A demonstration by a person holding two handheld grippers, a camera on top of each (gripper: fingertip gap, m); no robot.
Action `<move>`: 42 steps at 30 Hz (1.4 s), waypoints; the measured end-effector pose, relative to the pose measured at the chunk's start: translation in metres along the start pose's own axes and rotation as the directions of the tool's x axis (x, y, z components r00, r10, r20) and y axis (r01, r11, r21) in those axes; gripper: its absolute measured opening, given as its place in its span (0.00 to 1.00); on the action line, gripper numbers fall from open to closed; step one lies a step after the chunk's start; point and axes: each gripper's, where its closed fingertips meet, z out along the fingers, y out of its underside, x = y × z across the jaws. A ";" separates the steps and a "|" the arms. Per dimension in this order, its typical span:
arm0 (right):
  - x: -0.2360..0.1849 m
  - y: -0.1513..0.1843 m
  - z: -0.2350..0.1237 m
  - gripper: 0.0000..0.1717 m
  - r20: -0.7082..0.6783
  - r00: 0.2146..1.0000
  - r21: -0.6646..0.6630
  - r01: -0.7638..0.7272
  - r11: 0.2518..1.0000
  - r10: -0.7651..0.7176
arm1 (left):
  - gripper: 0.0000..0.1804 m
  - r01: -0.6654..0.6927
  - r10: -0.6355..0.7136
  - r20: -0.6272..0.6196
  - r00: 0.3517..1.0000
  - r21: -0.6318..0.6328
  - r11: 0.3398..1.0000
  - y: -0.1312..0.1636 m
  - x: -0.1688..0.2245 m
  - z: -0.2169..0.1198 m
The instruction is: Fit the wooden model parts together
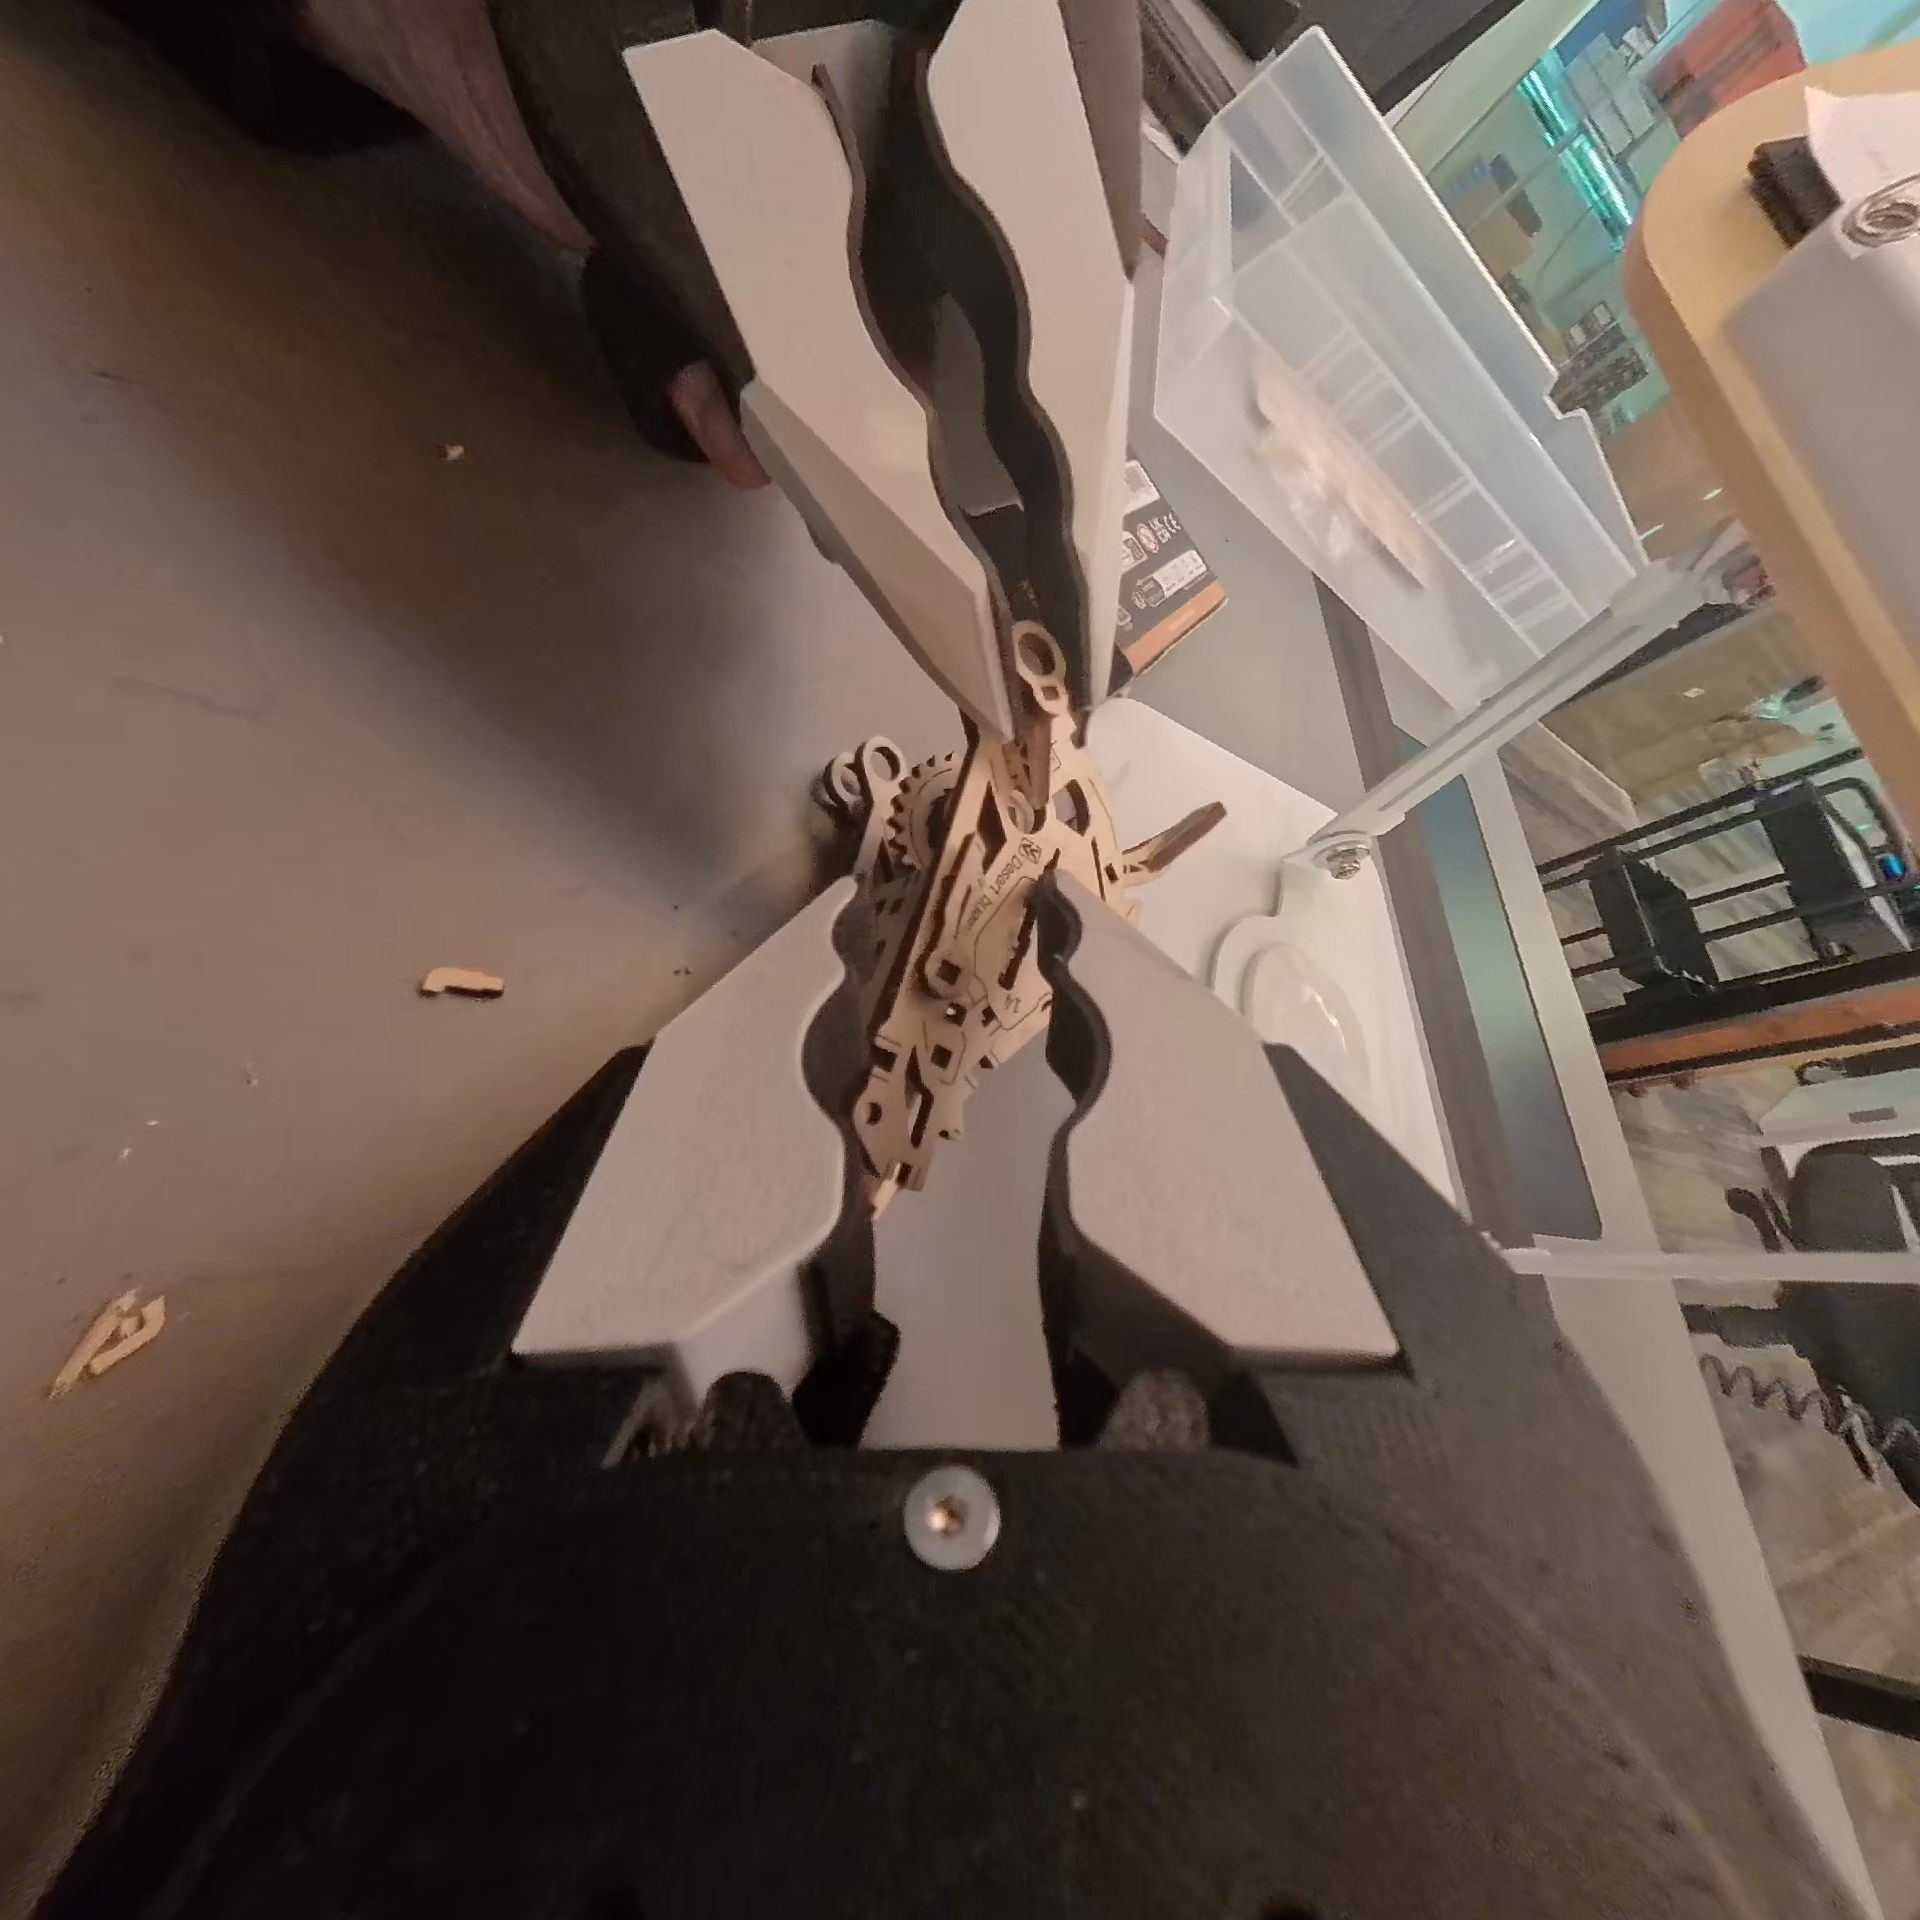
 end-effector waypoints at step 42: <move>-0.001 -0.008 0.002 0.17 -0.013 0.999 0.027 -0.037 0.999 0.038 | 0.06 -0.017 0.017 -0.018 1.000 0.019 1.000 -0.005 0.009 -0.001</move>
